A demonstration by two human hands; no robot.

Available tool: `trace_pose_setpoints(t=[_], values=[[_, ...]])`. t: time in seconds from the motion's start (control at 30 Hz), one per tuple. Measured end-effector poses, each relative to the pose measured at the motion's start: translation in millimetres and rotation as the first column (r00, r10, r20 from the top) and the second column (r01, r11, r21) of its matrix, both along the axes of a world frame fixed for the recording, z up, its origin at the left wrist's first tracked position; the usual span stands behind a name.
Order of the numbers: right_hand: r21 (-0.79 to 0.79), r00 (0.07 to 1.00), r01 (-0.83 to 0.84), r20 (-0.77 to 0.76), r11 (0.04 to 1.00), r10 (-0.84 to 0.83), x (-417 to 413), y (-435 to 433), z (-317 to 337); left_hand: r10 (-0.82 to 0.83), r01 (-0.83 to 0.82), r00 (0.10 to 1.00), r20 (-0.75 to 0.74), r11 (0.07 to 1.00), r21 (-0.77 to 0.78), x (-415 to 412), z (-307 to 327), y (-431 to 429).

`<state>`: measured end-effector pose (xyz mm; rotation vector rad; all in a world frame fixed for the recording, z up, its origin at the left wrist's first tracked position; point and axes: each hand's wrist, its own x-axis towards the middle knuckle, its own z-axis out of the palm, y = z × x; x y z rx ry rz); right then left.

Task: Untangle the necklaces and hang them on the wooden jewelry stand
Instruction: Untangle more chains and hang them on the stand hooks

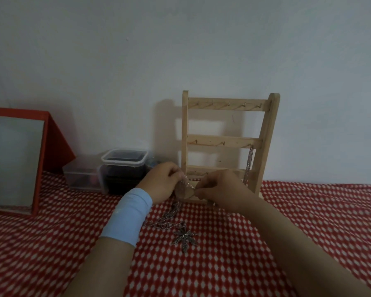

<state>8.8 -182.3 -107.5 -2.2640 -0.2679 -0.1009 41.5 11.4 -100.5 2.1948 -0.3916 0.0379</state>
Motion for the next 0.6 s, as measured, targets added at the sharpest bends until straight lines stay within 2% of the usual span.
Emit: trace_pose_setpoints(t=[0.07, 0.13, 0.2, 0.23, 0.3, 0.33, 0.4, 0.47, 0.53, 0.6], values=[[-0.086, 0.999, -0.046, 0.009, 0.995, 0.047, 1.6, -3.7, -1.2, 0.022, -0.026, 1.0, -0.022, 0.979, -0.202, 0.4, -0.3, -0.9], [-0.187, 0.994, -0.105, -0.041, 0.977, 0.099, 2.4, -7.4, -2.6, -0.011, -0.029, 0.997, -0.08, 0.874, -0.485, -3.5, 3.7, -5.4], [-0.288, 0.984, -0.165, -0.12, 0.943, 0.135, 2.4, -10.0, -3.1, -0.034, -0.024, 0.996, -0.084, 0.794, -0.607, -7.6, 9.4, -8.8], [-0.328, 0.978, -0.188, -0.154, 0.926, 0.144, 2.4, -11.1, -3.4, -0.05, -0.009, 0.996, -0.08, 0.79, -0.614, -9.8, 11.3, -10.4], [-0.337, 0.973, -0.198, -0.18, 0.921, 0.143, 2.7, -11.0, -2.2, -0.115, 0.062, 0.991, -0.065, 0.837, -0.544, -13.9, 14.8, -11.0], [-0.272, 0.977, -0.181, -0.16, 0.945, 0.141, 2.1, -10.2, -0.2, -0.157, 0.108, 0.986, -0.061, 0.867, -0.486, -16.2, 17.0, -11.4], [-0.01, 0.976, -0.19, -0.108, 0.982, 0.188, 0.6, -8.8, 5.2, -0.241, 0.192, 0.968, -0.077, 0.899, -0.394, -20.4, 20.6, -13.1], [0.217, 0.95, -0.275, -0.087, 0.937, 0.299, -2.4, -7.7, 9.4, -0.272, 0.226, 0.959, -0.084, 0.906, -0.358, -23.6, 23.4, -16.3], [0.301, 0.94, -0.306, -0.057, 0.903, 0.337, -3.7, -5.5, 10.7, -0.263, 0.224, 0.962, -0.07, 0.91, -0.349, -22.9, 25.0, -16.0], [0.327, 0.969, -0.219, -0.038, 0.919, 0.245, -4.0, -5.4, 10.9, -0.255, 0.219, 0.965, -0.062, 0.914, -0.341, -21.9, 25.0, -12.5]])
